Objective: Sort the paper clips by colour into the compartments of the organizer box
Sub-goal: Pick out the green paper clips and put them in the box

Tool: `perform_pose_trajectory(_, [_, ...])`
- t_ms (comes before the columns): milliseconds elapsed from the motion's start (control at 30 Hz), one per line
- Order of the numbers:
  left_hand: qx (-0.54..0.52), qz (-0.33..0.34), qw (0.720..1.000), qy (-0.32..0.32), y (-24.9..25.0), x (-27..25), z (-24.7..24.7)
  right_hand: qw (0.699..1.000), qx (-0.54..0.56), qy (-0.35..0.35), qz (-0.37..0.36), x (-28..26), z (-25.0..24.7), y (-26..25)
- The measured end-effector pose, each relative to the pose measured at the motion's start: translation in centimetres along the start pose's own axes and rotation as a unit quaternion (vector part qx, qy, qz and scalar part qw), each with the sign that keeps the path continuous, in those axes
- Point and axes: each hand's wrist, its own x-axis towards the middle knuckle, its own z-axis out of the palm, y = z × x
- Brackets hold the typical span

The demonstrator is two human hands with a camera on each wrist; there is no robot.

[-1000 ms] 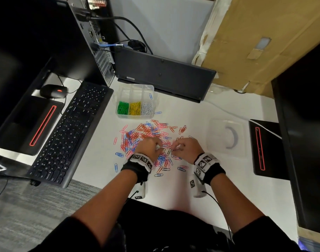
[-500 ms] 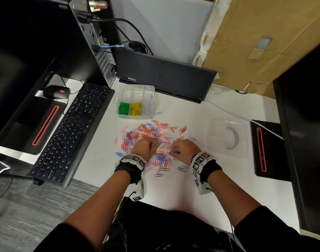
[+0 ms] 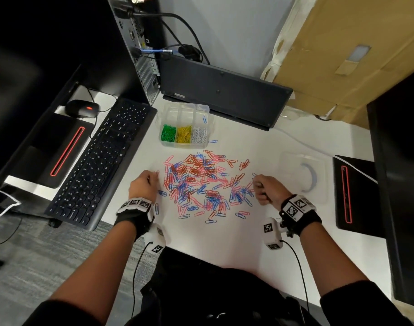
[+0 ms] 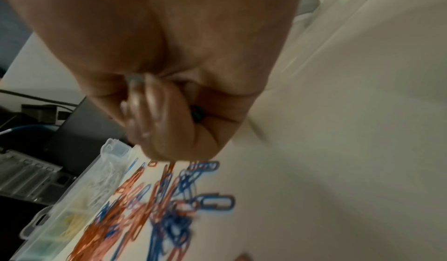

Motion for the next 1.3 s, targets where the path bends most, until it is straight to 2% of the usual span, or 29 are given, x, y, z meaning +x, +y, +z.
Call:
perform_pose_trajectory(67, [0.028,0.003,0.999,-0.025,0.3,0.2,0.5,0.999,-0.024,-0.044,0.002,-0.6,1.1,-0.2])
perform_pose_trajectory(133, [0.040,0.041,0.997,-0.057,1.1,-0.2,1.1,0.995,-0.037,-0.098,-0.004,-1.0,2.6,-0.2])
perform_pose_trajectory(233, [0.048,0.116,0.983,-0.135,3.0,-1.4,2.1,0.991,0.029,-0.131,0.008,-1.0,4.7,0.0])
perform_pose_trajectory(300, [0.006,0.131,0.973,-0.190,3.9,-2.0,2.7,0.986,0.087,-0.137,0.026,-0.8,5.8,0.1])
perform_pose_trajectory(400, [-0.158,0.070,0.956,-0.237,4.2,-2.5,2.8,0.986,0.099,-0.132,0.010,-0.8,6.7,0.3])
perform_pose_trajectory(467, [-0.239,0.024,0.935,-0.261,4.0,-2.5,2.7,0.984,0.095,-0.150,-0.014,-1.1,6.7,0.4])
perform_pose_trajectory(533, [-0.284,0.002,0.925,-0.254,3.8,-2.5,1.9,0.980,0.077,-0.181,-0.035,-1.4,6.6,0.4])
perform_pose_trajectory(667, [-0.255,-0.016,0.954,-0.158,1.8,-1.5,0.8,0.977,0.057,-0.202,-0.045,-1.1,6.6,1.1])
perform_pose_trajectory(767, [-0.170,0.021,0.979,-0.111,1.1,-1.6,0.1,0.976,0.099,-0.193,-0.018,-0.8,7.1,1.1])
perform_pose_trajectory(867, [-0.051,0.063,0.989,-0.120,1.5,-2.9,0.2,0.975,0.138,-0.174,0.009,-0.5,7.5,1.0])
perform_pose_trajectory(900, [-0.008,0.073,0.989,-0.127,1.5,-3.3,0.5,0.981,0.114,-0.159,-0.001,-0.3,7.6,0.9])
perform_pose_trajectory(967, [0.028,0.086,0.989,-0.118,1.6,-3.8,1.6,0.993,-0.022,-0.100,-0.066,0.1,7.7,1.0])
perform_pose_trajectory(1000, [0.025,0.087,0.990,-0.111,1.7,-3.9,2.1,0.984,-0.119,-0.063,-0.117,0.3,7.7,1.1])
perform_pose_trajectory(1067, [0.001,0.082,0.991,-0.106,1.9,-4.0,2.8,0.941,-0.271,-0.003,-0.200,0.8,7.6,1.4])
perform_pose_trajectory(1200, [-0.028,0.096,0.987,-0.129,2.6,-4.3,3.2,0.883,-0.396,0.040,-0.251,1.1,8.1,1.4])
perform_pose_trajectory(1300, [-0.046,0.111,0.983,-0.135,2.9,-4.4,3.3,0.873,-0.416,0.047,-0.251,1.5,8.5,1.4])
